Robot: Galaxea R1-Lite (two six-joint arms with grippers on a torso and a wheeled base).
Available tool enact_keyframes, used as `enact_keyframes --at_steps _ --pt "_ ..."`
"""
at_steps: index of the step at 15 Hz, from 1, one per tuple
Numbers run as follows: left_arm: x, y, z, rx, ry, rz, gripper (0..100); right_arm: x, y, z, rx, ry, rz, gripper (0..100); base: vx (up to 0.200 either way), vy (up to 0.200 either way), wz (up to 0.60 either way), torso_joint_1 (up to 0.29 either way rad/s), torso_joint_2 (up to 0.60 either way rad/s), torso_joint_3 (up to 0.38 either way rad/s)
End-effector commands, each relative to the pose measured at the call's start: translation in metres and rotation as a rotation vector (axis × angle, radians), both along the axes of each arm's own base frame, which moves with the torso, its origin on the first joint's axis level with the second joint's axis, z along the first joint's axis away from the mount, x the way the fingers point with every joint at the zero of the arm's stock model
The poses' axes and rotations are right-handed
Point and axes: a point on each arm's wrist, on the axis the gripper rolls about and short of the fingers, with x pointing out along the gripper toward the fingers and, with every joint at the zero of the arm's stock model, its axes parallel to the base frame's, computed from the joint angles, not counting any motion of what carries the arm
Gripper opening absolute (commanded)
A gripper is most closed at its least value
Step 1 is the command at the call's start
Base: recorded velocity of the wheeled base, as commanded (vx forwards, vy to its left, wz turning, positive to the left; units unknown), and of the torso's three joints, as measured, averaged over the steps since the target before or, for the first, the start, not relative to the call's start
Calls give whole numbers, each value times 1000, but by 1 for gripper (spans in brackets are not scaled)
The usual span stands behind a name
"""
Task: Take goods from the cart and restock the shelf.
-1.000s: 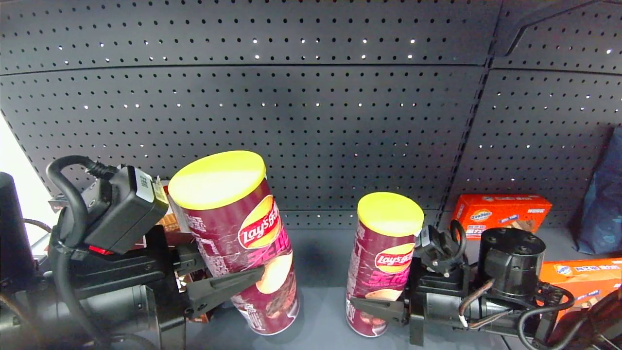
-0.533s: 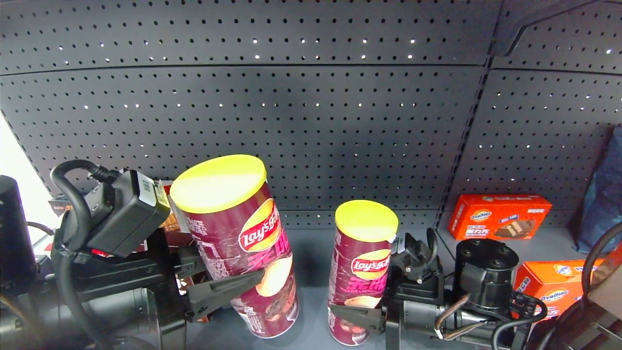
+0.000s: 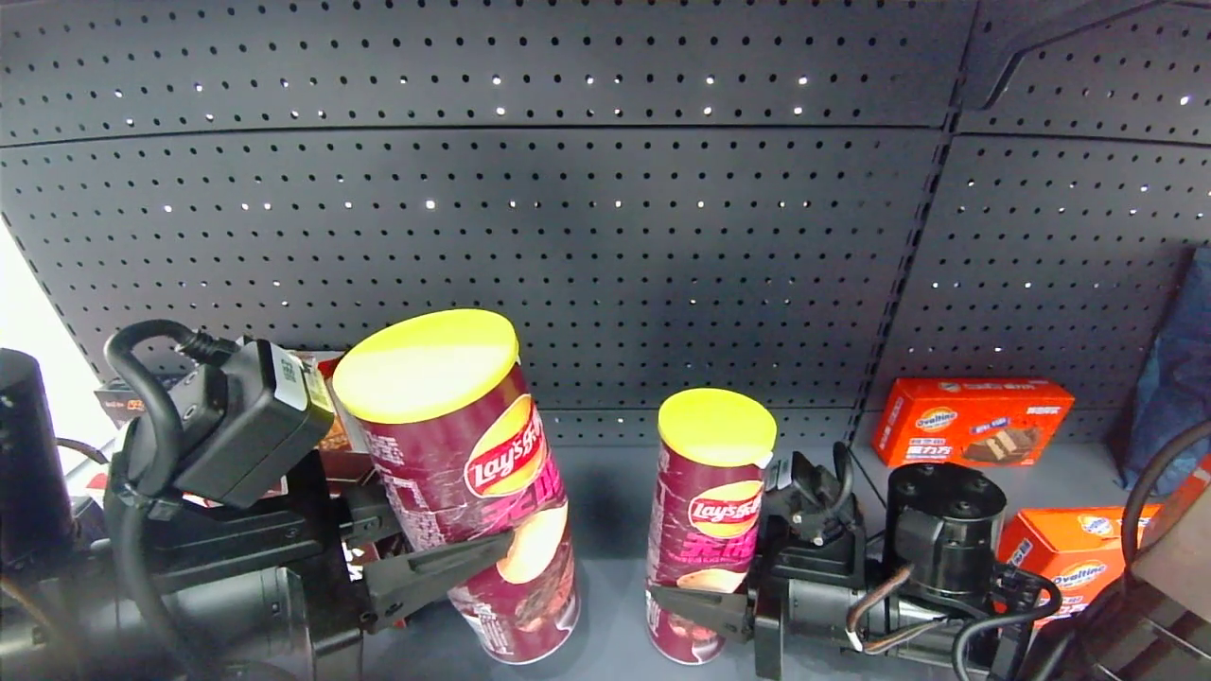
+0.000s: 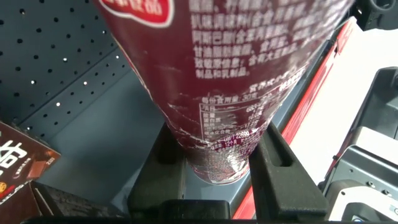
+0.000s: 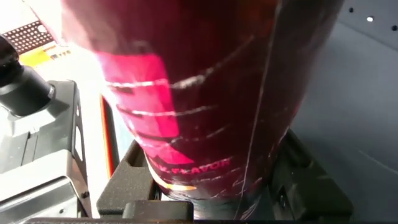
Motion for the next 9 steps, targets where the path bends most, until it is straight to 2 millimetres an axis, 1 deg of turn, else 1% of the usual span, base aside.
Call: enact_keyframes --at_steps 1,5,6,9 --pt "0 0 0 0 1 3 0 1 -3 -1 -5 3 -9 0 0 0 0 0 0 0" --pt "0 1 -4 6 10 3 0 1 -3 -3 -15 1 -7 0 0 0 0 0 0 0" --pt "0 1 -4 6 10 3 0 1 -3 -3 -19 -6 -7 100 0 0 0 0 0 0" --pt "-1 1 -6 8 16 5 0 -1 -4 -4 -25 -7 -5 100 0 0 0 0 0 0"
